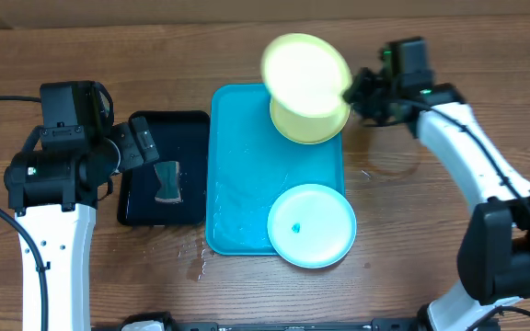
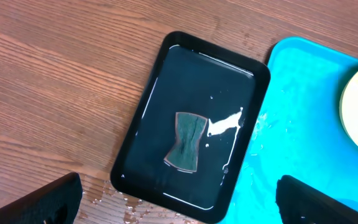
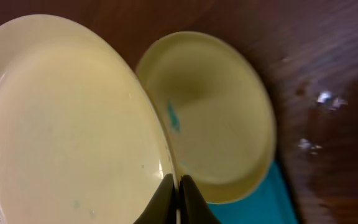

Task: Clean dirty plates on tray and stack at the side
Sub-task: 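Carry the yellow plate right and set it on the table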

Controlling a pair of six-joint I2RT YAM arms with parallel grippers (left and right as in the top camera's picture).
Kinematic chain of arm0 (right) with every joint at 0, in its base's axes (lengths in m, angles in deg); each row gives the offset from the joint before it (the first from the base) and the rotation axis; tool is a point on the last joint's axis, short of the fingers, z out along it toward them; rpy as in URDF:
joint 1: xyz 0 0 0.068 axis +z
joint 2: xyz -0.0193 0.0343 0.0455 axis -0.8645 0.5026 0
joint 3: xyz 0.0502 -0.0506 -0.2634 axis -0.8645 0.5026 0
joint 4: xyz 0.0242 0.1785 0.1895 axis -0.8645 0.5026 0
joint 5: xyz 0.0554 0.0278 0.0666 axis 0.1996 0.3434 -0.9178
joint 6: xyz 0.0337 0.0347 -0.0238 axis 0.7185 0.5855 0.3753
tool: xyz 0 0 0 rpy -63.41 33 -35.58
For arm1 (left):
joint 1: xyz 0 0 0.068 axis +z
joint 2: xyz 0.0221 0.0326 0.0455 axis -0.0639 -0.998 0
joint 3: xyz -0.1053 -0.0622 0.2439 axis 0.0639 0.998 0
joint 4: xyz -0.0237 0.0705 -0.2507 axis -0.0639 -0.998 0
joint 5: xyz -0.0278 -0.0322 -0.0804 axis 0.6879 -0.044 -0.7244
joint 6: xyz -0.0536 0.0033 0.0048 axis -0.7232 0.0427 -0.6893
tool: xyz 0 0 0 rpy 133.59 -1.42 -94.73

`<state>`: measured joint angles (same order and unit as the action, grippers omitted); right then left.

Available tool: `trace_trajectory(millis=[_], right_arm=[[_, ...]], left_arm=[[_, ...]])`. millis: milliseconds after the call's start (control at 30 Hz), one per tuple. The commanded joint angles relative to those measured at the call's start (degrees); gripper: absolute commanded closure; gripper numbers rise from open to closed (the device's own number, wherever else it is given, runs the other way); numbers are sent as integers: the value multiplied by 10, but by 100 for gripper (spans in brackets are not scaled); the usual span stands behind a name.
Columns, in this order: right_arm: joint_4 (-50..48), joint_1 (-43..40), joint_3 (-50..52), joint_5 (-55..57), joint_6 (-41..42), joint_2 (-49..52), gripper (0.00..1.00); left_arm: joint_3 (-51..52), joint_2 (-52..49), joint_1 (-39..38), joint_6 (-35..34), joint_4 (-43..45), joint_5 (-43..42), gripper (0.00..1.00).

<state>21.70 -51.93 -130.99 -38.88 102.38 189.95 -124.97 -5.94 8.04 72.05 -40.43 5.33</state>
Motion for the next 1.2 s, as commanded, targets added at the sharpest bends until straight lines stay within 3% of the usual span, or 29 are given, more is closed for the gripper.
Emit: trace_trajectory(millis=[0, 267, 433, 1167], right_arm=[[51, -47, -13, 12, 1, -31, 96], [196, -115, -6, 200, 1, -30, 96], [225, -117, 2, 257, 2, -29, 96], [186, -113, 125, 278, 4, -29, 96]], left_arm=[[-14, 0, 3, -6, 0, -2, 0], [-14, 0, 3, -6, 0, -2, 0], [-14, 0, 3, -5, 0, -2, 0], [-14, 0, 3, -5, 0, -3, 0]])
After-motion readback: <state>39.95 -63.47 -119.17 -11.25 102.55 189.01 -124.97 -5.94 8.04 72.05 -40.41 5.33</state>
